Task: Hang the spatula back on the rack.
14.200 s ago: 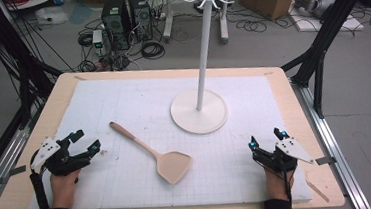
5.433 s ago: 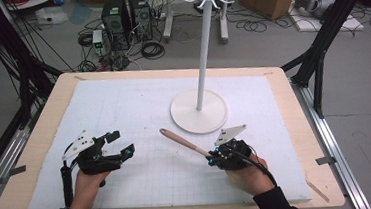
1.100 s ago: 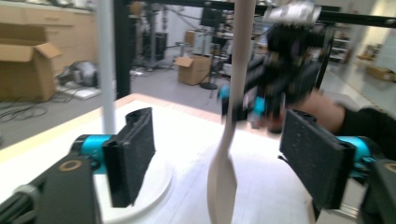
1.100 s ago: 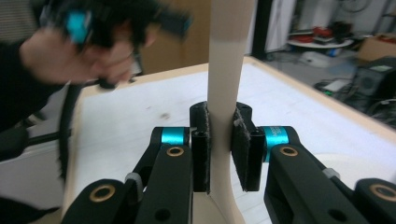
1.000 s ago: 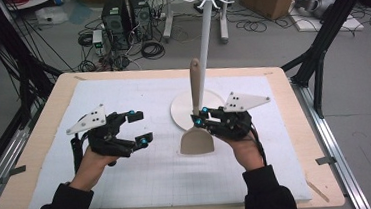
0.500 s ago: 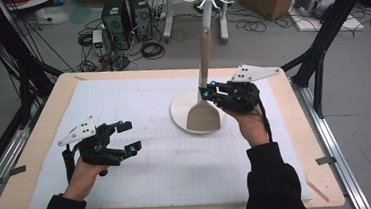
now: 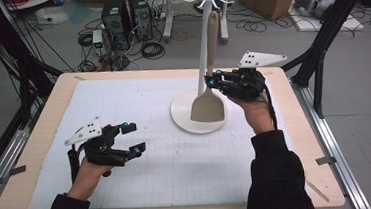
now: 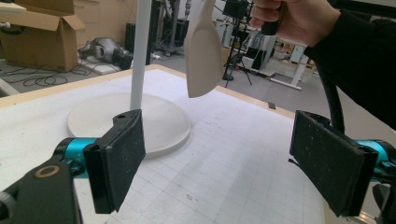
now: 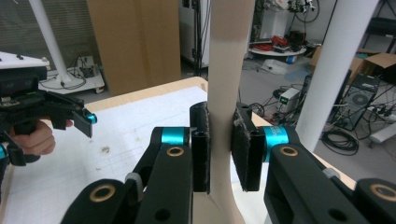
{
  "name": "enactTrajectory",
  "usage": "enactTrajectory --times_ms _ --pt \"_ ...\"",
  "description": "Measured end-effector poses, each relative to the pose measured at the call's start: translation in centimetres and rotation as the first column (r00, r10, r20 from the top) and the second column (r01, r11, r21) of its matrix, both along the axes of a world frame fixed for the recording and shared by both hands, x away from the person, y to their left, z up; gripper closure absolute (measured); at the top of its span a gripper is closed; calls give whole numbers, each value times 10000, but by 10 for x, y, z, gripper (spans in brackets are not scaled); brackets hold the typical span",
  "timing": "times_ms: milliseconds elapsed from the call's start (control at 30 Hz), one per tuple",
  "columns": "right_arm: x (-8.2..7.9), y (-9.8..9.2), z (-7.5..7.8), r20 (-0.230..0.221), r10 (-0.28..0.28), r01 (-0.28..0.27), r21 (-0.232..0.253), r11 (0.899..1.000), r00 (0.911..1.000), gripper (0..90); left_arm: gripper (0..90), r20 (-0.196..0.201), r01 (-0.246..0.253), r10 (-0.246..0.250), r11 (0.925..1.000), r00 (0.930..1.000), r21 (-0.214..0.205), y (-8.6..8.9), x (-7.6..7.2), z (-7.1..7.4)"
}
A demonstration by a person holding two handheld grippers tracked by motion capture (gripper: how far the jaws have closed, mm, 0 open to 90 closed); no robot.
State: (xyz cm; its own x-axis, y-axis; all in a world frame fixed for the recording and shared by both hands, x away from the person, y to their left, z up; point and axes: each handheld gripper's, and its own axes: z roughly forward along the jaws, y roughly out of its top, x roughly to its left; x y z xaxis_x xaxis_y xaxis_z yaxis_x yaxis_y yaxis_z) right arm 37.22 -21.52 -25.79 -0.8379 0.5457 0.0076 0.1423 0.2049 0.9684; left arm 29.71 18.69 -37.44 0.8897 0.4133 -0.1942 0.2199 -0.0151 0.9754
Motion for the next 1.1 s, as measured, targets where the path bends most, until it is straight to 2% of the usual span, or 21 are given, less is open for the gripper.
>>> enactTrajectory --times_ms 300,500,633,833,1100 --pt "9 24 0 -188 -523 520 -161 9985 9985 789 186 -88 33 -33 10000 10000 -38 2 0 -2" --pt "13 31 5 -251 -901 901 -11 9959 9956 790 186 -51 0 -1 9999 10000 -144 6 0 -2" --pt "16 34 7 -346 -986 982 -133 9951 9945 790 186 -82 39 -40 9999 10000 -165 7 0 -3" --pt "18 35 7 -418 -1179 1177 -72 9930 9921 789 186 -105 85 -87 9998 9999 -200 7 -1 -4" --pt "24 31 4 -663 -1802 1796 -157 9836 9814 789 185 -152 62 -66 9995 9999 -305 7 -1 -5"
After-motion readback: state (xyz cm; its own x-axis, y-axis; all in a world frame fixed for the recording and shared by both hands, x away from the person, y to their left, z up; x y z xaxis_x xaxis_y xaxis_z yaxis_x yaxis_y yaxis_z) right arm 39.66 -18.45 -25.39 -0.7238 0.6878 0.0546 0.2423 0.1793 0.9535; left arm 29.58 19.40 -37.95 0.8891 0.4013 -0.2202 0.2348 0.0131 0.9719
